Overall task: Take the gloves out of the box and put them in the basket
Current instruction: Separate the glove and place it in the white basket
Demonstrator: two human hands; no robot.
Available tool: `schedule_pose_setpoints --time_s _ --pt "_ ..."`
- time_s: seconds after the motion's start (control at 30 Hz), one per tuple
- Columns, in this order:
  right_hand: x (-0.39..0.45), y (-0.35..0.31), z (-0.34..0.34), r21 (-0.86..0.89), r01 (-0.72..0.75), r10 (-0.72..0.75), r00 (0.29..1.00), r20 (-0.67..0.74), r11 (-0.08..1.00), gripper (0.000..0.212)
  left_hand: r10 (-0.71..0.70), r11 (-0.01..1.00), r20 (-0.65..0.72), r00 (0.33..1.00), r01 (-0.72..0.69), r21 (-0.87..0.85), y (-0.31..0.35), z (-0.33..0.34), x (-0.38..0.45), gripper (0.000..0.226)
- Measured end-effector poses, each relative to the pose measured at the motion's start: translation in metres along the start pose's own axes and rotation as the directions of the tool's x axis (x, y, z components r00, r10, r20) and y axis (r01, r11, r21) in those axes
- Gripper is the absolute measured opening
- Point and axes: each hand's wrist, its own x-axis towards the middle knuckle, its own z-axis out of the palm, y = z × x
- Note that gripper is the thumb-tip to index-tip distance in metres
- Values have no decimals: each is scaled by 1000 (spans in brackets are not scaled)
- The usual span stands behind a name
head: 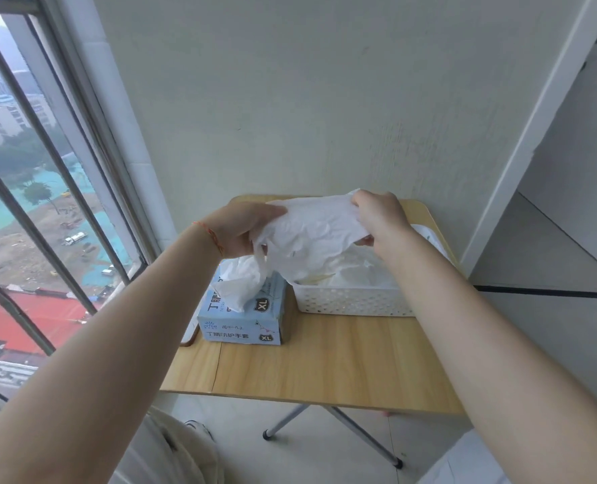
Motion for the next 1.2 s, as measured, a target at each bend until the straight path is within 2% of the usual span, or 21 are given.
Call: schedule_pose_setpoints --time_s 0.07,0.13,0.17,0.23,0.33,0.43,0.47,0.53,0.6,0.67,0.73,0.83,0.9,1.0,1.1,1.17,1.2 --pt "4 7 -9 -35 -16 16 1000 6 999 8 -51 997 11 999 50 66 -1 4 11 51" --pt "12 17 -20 -93 -27 27 1000 0 995 12 -83 983 4 997 81 163 -1 12 22 74" --pt "16 22 -25 -123 -29 28 1000 -9 992 12 -86 968 -29 996 91 235 -1 18 26 77" --pt "24 33 -37 -217 -13 6 999 -36 976 15 -44 887 -97 994 84 453 -2 33 39 57" --pt "38 53 -54 -418 61 -97 993 -65 906 31 106 678 -150 983 39 734 -5 55 57 21" --pt "44 67 -64 -550 87 -147 987 -67 831 15 297 568 -205 932 0 823 -10 69 71 15" --pt "46 71 -66 -585 95 -168 983 -71 805 21 378 508 -202 903 -20 861 -12 73 75 20" --pt "48 76 -67 -654 94 -209 973 -101 751 34 548 323 -98 831 -102 941 -18 80 75 25" --pt "52 83 -67 -708 109 -274 954 -122 698 31 625 239 46 780 -247 939 -26 90 69 25" --pt "55 85 -66 -745 125 -324 937 -128 656 23 532 206 186 826 -340 918 -35 102 63 30" --pt "57 85 -68 -793 123 -354 927 -122 597 22 371 157 272 888 -348 924 -44 109 60 39" --pt "55 83 -72 -899 104 -374 925 -70 424 28 284 72 273 919 -304 950 -44 100 62 45" --pt "54 84 -73 -939 99 -375 927 -33 328 30 219 49 235 947 -252 967 -38 88 62 55" --pt "53 85 -71 -964 112 -377 926 13 241 31 148 114 154 977 -171 979 -27 75 57 68" --pt "50 85 -67 -982 106 -451 892 25 155 30 333 208 86 939 -162 965 -20 78 54 61" --pt "48 83 -66 -986 123 -540 841 41 116 31 423 254 114 899 -239 937 -21 91 53 45" --pt "46 81 -65 -981 155 -567 821 65 112 32 423 273 146 894 -279 921 -24 99 52 36"
